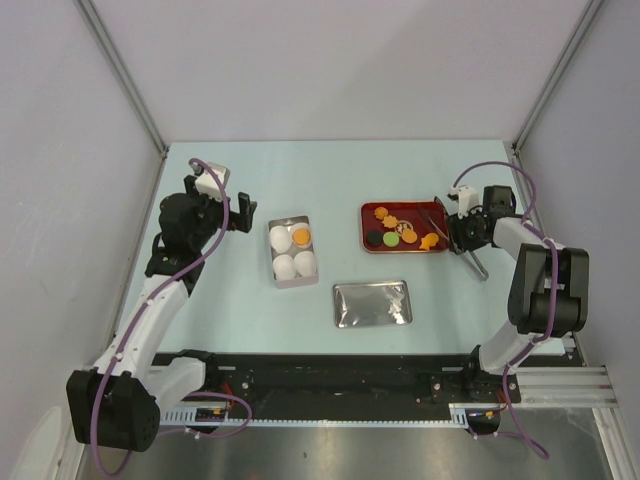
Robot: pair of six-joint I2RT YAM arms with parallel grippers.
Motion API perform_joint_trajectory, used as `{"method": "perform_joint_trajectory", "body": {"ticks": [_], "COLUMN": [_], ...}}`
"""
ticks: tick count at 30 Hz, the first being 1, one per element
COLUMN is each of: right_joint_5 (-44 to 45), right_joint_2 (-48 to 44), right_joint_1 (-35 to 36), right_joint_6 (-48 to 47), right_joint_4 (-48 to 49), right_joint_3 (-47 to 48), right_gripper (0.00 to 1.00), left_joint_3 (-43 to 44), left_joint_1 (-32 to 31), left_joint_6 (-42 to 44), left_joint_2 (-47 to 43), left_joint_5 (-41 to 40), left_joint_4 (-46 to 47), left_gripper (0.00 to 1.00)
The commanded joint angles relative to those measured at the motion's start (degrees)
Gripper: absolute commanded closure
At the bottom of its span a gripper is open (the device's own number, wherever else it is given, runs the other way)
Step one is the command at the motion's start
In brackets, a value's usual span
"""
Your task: Pack the cookies
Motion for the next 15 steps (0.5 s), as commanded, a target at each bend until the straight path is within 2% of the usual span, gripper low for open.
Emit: {"method": "perform_joint_trajectory", "body": {"ticks": [1, 15], "right_joint_5": [-0.78, -0.87], "right_joint_2": [-2.06, 0.40], "right_joint_1": [-0.73, -0.99], "right_joint_6": [-2.27, -2.63], "right_joint_4": [-2.22, -2.31], "right_joint_3": [0.09, 0.09], "right_gripper": [0.46, 0.45], "left_joint_3": [0.16, 0.07], "left_joint_1": [-0.29, -0.29], "left_joint_6": [0.44, 0.53], "left_joint_2": [-0.21, -0.21], "left_joint_5": [1.49, 1.49], "left_joint_4": [1.02, 1.02], "left_gripper": [0.00, 0.00]}}
